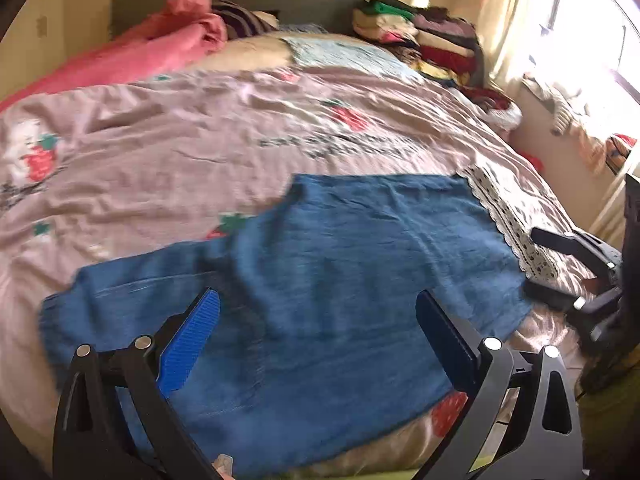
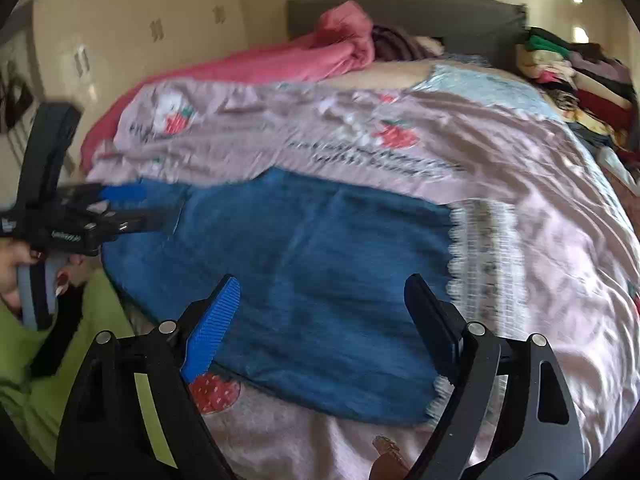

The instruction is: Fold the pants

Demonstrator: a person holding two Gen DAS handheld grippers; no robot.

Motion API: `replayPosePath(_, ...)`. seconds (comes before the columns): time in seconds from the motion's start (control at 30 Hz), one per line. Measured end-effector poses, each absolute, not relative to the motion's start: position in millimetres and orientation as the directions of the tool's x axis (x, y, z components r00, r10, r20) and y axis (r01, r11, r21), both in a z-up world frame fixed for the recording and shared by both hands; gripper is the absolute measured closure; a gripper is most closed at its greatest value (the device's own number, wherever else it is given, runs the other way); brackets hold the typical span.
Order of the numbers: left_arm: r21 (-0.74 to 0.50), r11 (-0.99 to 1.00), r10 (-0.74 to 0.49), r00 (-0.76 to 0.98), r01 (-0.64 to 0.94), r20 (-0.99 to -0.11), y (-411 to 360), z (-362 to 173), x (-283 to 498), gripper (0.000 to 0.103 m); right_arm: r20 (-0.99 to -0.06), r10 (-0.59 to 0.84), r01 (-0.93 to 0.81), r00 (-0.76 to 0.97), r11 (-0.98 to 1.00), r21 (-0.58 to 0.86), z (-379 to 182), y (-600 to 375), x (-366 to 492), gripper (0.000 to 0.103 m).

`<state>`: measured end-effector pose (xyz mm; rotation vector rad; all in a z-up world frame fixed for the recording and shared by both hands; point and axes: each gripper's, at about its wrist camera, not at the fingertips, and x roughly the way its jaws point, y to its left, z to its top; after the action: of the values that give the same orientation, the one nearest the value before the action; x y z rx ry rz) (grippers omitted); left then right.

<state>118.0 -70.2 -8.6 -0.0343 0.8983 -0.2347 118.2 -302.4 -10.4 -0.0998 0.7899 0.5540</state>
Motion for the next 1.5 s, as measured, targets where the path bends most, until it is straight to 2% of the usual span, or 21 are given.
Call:
replayPosePath(0.3,-0.064,0.978,-0.158,0.500,0.200,-0.852,-89,-57,152,0.005,-0.806,0.354,-0.424,0.474,0.894,0.143,-63,-305,140,0.025)
replayPosePath(0.53,-0.067,0.975,-0.168,0.499,0.213,-0.850,-87,-71,155,0.005,-0.789,0.378,-0.420,0.485,0.892,0.169,-68,-310,138,0.024)
replayPosePath(0.73,-0.106,0.967,-0.218,0.536,0.232,-0.815,-87,-49,147,0.005,-0.732,0.394,-0.382,0.555,0.903,0.197,-42,-333,128,0.023)
replayPosePath(1.13,-0.065,0.947,-0.251,0.598,0.315,-0.761,-120,18,177,0.005,-0.648,0.299,-0.195,0.701,0.954,0.229,3,-416,113,0.016)
replayPosePath(1.5,-0.118,0.917,-0.327,0.547,0.381,-0.770,-165,18,222,0.005,-0.640,0.296,-0.150,0.709,0.950,0.274,-6,-443,113,0.015)
